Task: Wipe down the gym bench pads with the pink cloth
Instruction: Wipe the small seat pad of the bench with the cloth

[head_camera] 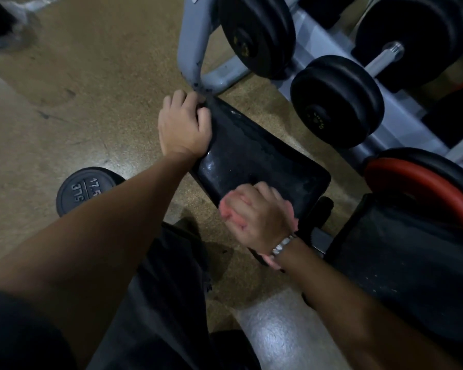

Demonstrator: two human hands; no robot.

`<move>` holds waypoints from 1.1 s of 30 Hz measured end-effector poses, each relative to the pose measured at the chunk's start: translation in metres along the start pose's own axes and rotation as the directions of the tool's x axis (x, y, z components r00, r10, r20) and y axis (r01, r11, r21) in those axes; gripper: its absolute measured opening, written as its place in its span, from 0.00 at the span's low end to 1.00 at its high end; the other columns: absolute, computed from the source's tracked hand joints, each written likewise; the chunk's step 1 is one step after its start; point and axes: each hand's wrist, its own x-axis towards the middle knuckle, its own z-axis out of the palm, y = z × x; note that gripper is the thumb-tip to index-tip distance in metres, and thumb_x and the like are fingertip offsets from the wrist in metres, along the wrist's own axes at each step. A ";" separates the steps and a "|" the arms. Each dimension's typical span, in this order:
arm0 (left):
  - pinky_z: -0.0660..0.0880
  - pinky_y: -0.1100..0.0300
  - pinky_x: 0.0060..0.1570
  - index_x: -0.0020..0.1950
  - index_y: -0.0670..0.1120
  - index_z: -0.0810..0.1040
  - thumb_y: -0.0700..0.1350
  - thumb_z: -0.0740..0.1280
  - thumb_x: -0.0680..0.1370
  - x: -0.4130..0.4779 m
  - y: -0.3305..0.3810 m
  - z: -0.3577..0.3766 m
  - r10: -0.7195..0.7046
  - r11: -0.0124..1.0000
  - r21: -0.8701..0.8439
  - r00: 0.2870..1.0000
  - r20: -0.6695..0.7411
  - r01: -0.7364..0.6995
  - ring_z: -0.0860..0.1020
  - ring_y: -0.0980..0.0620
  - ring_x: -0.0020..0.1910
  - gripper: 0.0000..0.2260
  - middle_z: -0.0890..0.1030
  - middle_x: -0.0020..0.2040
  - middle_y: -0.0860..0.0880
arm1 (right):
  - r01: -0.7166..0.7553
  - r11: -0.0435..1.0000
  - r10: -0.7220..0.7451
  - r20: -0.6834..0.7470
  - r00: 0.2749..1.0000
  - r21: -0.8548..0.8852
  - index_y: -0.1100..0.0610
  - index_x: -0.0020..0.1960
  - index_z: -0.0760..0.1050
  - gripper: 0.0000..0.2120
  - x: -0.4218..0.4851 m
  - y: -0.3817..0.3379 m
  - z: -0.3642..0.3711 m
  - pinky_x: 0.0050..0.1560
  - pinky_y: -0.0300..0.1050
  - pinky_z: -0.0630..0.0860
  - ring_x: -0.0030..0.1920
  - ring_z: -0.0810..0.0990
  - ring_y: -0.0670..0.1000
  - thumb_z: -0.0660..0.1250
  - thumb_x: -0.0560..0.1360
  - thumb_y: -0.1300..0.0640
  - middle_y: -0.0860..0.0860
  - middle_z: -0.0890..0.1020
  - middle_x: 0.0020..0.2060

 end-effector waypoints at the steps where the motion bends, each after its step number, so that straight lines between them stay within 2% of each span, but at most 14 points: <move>1: 0.72 0.45 0.49 0.53 0.41 0.81 0.49 0.56 0.78 0.000 0.000 0.000 -0.001 1.000 -0.005 1.000 0.001 0.001 0.75 0.39 0.50 0.18 0.79 0.50 0.41 | 0.117 0.993 -0.116 0.047 0.992 -0.023 0.51 0.51 0.83 0.13 -0.002 0.015 -0.003 0.42 0.50 0.75 0.44 0.77 0.55 0.70 0.72 0.44 0.51 0.82 0.49; 3: 0.71 0.46 0.48 0.53 0.41 0.81 0.49 0.57 0.77 0.000 0.001 0.001 0.001 1.000 0.006 1.000 -0.005 -0.001 0.75 0.39 0.49 0.17 0.78 0.49 0.41 | 0.142 0.989 -0.138 0.082 0.987 -0.051 0.52 0.49 0.82 0.13 0.005 0.036 -0.008 0.40 0.52 0.76 0.43 0.77 0.56 0.71 0.71 0.44 0.52 0.81 0.46; 6: 0.69 0.47 0.47 0.53 0.41 0.82 0.49 0.57 0.77 0.000 0.002 0.002 0.003 1.000 0.029 1.000 -0.009 -0.003 0.75 0.39 0.49 0.17 0.79 0.49 0.41 | -0.238 0.968 0.237 -0.027 0.971 -0.084 0.51 0.50 0.80 0.13 0.032 0.018 -0.008 0.42 0.50 0.76 0.45 0.76 0.56 0.66 0.73 0.44 0.51 0.79 0.46; 8: 0.70 0.47 0.48 0.54 0.42 0.82 0.49 0.57 0.77 0.001 0.002 0.000 0.005 1.000 0.027 1.000 -0.008 -0.005 0.75 0.39 0.50 0.18 0.79 0.49 0.41 | -0.329 0.943 0.326 -0.043 0.944 -0.060 0.49 0.52 0.78 0.13 0.034 -0.004 -0.003 0.45 0.49 0.74 0.47 0.75 0.55 0.63 0.74 0.42 0.50 0.79 0.49; 12: 0.70 0.48 0.48 0.55 0.42 0.82 0.49 0.56 0.77 0.000 0.003 -0.002 0.001 1.000 -0.005 1.000 -0.003 -0.001 0.75 0.40 0.50 0.18 0.79 0.50 0.42 | 0.123 0.992 -0.122 0.058 0.991 -0.013 0.52 0.49 0.82 0.13 0.002 0.015 -0.003 0.42 0.50 0.74 0.44 0.77 0.54 0.68 0.74 0.43 0.51 0.82 0.47; 13: 0.70 0.48 0.48 0.55 0.42 0.82 0.49 0.56 0.77 0.000 0.004 -0.002 0.001 1.000 -0.007 1.000 -0.003 -0.001 0.75 0.40 0.50 0.18 0.79 0.50 0.42 | 0.155 0.988 -0.152 0.080 0.985 -0.025 0.52 0.48 0.82 0.13 0.001 0.026 -0.003 0.41 0.50 0.74 0.43 0.77 0.55 0.69 0.73 0.42 0.51 0.82 0.45; 17: 0.71 0.47 0.48 0.55 0.42 0.82 0.49 0.56 0.77 0.000 0.005 -0.001 -0.002 1.000 0.019 1.000 0.008 0.002 0.75 0.40 0.50 0.19 0.79 0.49 0.42 | -0.264 0.963 0.262 -0.030 0.965 -0.059 0.50 0.47 0.81 0.12 0.031 0.021 -0.008 0.42 0.49 0.75 0.44 0.76 0.54 0.65 0.73 0.43 0.50 0.79 0.44; 19: 0.71 0.47 0.49 0.54 0.42 0.82 0.48 0.56 0.77 -0.001 0.003 -0.001 0.010 1.000 0.015 1.000 0.004 -0.010 0.75 0.40 0.49 0.18 0.79 0.49 0.42 | -0.352 0.933 0.348 -0.058 0.936 -0.073 0.48 0.52 0.81 0.14 0.036 0.000 -0.004 0.45 0.48 0.74 0.47 0.75 0.54 0.63 0.73 0.42 0.49 0.80 0.49; 22: 0.73 0.45 0.49 0.54 0.42 0.82 0.48 0.57 0.77 0.000 0.002 -0.002 0.016 1.000 -0.012 1.000 -0.018 -0.016 0.75 0.39 0.49 0.17 0.79 0.49 0.42 | -0.118 0.993 0.118 -0.023 0.993 0.000 0.49 0.53 0.83 0.14 0.017 -0.002 0.001 0.45 0.49 0.76 0.46 0.77 0.54 0.67 0.73 0.43 0.49 0.82 0.52; 25: 0.72 0.46 0.48 0.54 0.42 0.82 0.48 0.56 0.77 0.001 0.005 -0.001 0.012 1.000 -0.021 1.000 -0.019 -0.012 0.75 0.40 0.49 0.18 0.79 0.49 0.42 | 0.144 0.989 -0.143 0.045 0.989 -0.029 0.51 0.49 0.83 0.14 0.005 0.033 -0.005 0.41 0.48 0.75 0.43 0.77 0.54 0.69 0.72 0.42 0.50 0.82 0.47; 26: 0.72 0.47 0.48 0.54 0.42 0.82 0.48 0.56 0.77 0.001 0.005 -0.001 0.009 1.000 -0.012 1.000 -0.015 -0.009 0.75 0.40 0.49 0.18 0.79 0.49 0.42 | 0.109 0.992 -0.105 0.055 0.993 -0.060 0.51 0.49 0.82 0.14 0.011 0.043 -0.006 0.40 0.48 0.76 0.43 0.76 0.54 0.68 0.72 0.42 0.51 0.81 0.46; 28: 0.71 0.47 0.48 0.54 0.42 0.82 0.49 0.56 0.77 0.001 0.005 -0.002 0.006 1.000 0.005 1.000 -0.001 -0.006 0.75 0.40 0.49 0.18 0.79 0.49 0.42 | -0.158 0.982 0.160 0.012 0.987 -0.102 0.51 0.51 0.80 0.16 0.033 0.045 -0.008 0.43 0.50 0.77 0.45 0.76 0.55 0.64 0.73 0.41 0.52 0.79 0.47; 30: 0.71 0.47 0.48 0.54 0.42 0.82 0.49 0.56 0.77 0.000 0.005 -0.002 0.011 1.000 0.005 1.000 0.007 -0.011 0.75 0.40 0.48 0.18 0.79 0.49 0.42 | -0.385 0.915 0.382 -0.044 0.923 -0.123 0.51 0.55 0.77 0.17 0.052 0.026 -0.006 0.47 0.51 0.75 0.49 0.76 0.56 0.61 0.74 0.41 0.52 0.79 0.51; 33: 0.72 0.46 0.49 0.54 0.42 0.82 0.48 0.56 0.77 0.000 0.004 -0.003 0.010 1.000 -0.004 1.000 0.002 -0.010 0.75 0.39 0.48 0.18 0.79 0.48 0.41 | -0.331 0.939 0.330 -0.032 0.944 -0.094 0.50 0.59 0.76 0.17 0.042 -0.007 -0.001 0.48 0.50 0.74 0.51 0.76 0.55 0.64 0.77 0.41 0.52 0.79 0.58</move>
